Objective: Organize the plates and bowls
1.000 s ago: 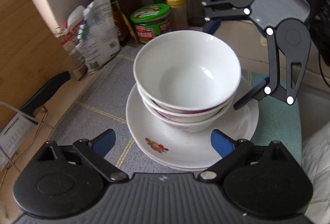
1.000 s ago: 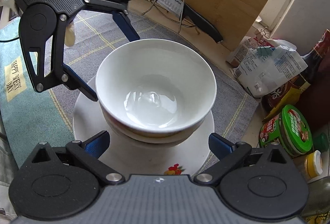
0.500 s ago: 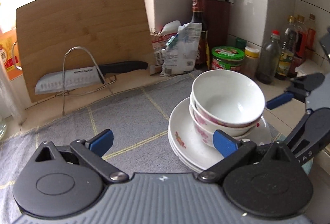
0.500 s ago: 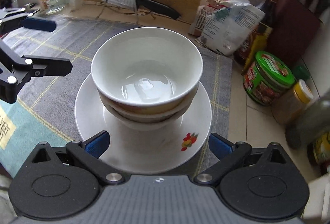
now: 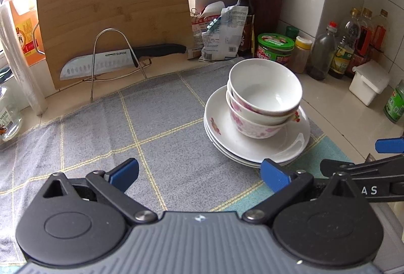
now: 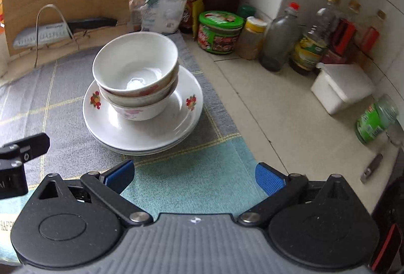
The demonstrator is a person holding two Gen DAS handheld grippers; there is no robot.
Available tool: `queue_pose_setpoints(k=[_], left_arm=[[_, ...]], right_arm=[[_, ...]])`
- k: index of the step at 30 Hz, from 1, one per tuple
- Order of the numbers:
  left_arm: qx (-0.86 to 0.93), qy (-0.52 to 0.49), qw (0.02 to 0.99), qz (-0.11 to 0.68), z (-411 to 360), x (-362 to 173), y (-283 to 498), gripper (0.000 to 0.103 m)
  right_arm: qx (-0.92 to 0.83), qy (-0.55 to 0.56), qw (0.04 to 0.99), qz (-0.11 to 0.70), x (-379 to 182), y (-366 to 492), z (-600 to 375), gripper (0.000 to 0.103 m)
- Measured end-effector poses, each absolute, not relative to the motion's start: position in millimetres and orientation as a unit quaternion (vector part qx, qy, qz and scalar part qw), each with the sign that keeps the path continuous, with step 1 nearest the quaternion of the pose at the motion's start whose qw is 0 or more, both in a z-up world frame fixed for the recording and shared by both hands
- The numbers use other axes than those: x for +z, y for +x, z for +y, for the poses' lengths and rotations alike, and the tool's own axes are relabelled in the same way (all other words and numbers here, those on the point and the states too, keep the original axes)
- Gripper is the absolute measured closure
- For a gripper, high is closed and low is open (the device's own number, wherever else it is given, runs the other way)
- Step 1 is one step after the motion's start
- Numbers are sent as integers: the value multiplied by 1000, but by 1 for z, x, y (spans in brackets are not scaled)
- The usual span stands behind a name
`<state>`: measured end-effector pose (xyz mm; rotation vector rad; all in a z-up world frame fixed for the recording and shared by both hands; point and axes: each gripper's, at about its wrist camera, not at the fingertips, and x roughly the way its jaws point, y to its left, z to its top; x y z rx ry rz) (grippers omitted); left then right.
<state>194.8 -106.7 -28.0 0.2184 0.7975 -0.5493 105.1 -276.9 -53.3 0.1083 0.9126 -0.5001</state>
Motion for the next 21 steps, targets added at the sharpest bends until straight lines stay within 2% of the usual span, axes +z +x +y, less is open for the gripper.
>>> queue_pose_setpoints(k=[10,21], left_arm=[[-229,92,893,375,-108,-6,170,1],[-210,75,897,382,-107,0,165,1]], right_arm=[[-236,79,884,397,-29,81,-279,0],[-208,78,893,391,-24,82,-279,0]])
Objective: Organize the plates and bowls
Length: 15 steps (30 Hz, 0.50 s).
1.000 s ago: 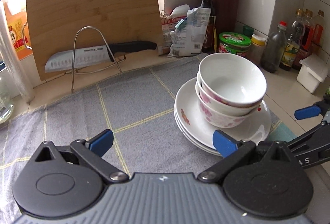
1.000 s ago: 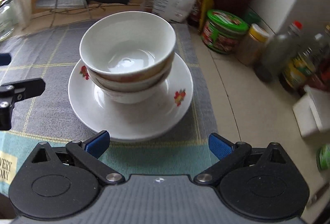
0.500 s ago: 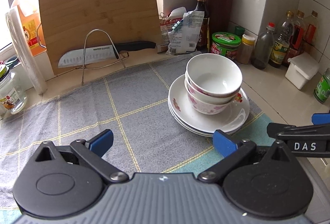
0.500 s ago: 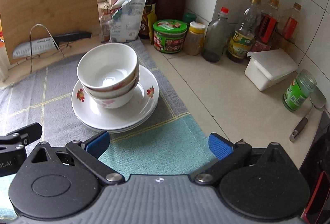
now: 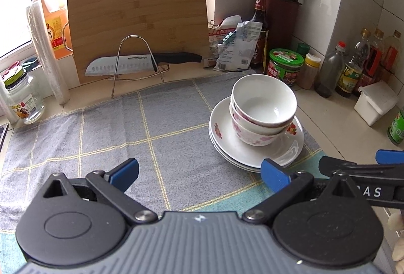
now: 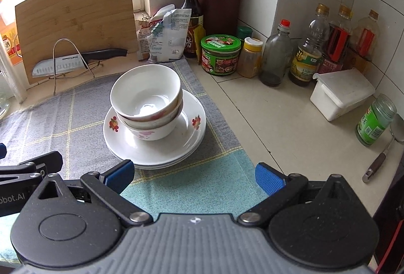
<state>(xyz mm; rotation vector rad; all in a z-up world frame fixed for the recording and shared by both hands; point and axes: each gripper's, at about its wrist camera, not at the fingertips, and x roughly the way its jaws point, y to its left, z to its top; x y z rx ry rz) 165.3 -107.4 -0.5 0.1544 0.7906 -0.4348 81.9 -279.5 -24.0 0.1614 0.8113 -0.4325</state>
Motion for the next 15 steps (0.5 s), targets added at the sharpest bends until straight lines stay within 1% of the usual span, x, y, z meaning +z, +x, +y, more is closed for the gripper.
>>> queue_pose_setpoints(k=[15], left_arm=[[-208,69,898,382,-108,3,165,1]], right_arm=[[-204,82,895,388,-22,82,-282,0]])
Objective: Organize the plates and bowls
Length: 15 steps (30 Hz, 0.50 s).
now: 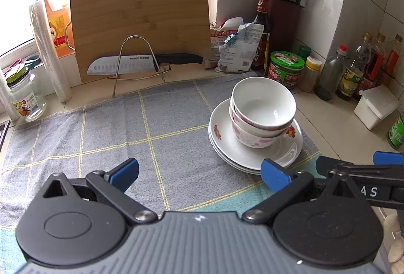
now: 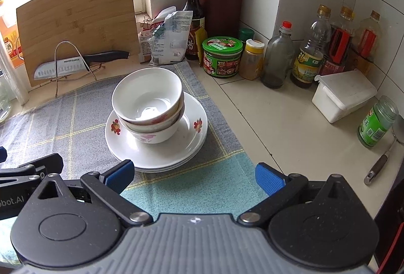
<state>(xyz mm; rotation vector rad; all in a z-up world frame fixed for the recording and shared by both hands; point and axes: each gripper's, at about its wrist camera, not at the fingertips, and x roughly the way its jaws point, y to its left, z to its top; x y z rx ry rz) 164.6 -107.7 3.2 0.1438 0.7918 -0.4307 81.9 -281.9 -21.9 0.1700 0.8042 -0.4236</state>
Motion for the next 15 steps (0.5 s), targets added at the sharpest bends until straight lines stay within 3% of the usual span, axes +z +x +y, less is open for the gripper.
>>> queue_pose_setpoints(k=[15], left_arm=[[-212,72,899,375,-112,8,160,1]], right_arm=[[-213,83,893,387,-19,78,-282,0]])
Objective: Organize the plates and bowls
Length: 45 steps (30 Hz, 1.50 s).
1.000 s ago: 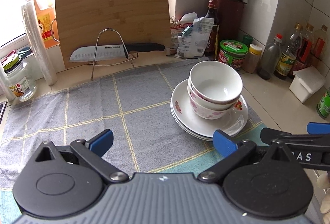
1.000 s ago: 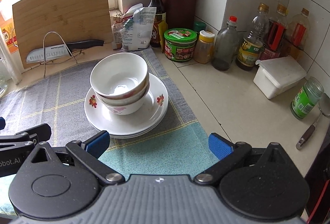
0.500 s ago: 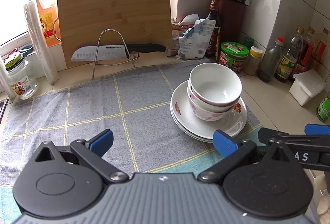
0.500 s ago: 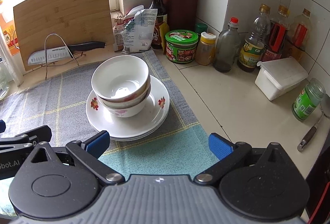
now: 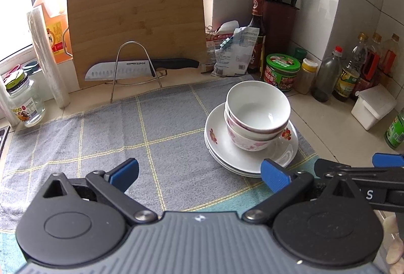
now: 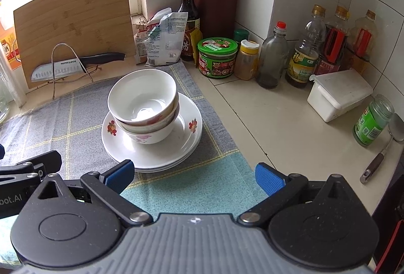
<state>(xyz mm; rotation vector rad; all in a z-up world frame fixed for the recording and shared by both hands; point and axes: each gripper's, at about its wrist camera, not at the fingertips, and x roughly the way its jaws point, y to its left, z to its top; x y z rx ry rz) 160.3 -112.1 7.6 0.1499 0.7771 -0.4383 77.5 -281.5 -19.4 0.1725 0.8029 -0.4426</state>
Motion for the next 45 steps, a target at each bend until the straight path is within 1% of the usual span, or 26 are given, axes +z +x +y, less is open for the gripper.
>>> queue_pose_setpoints(k=[45], left_arm=[[-199,75,904,371,-110,10,161,1]], right_arm=[[-206,69,902,373,-14,76,-283,0]])
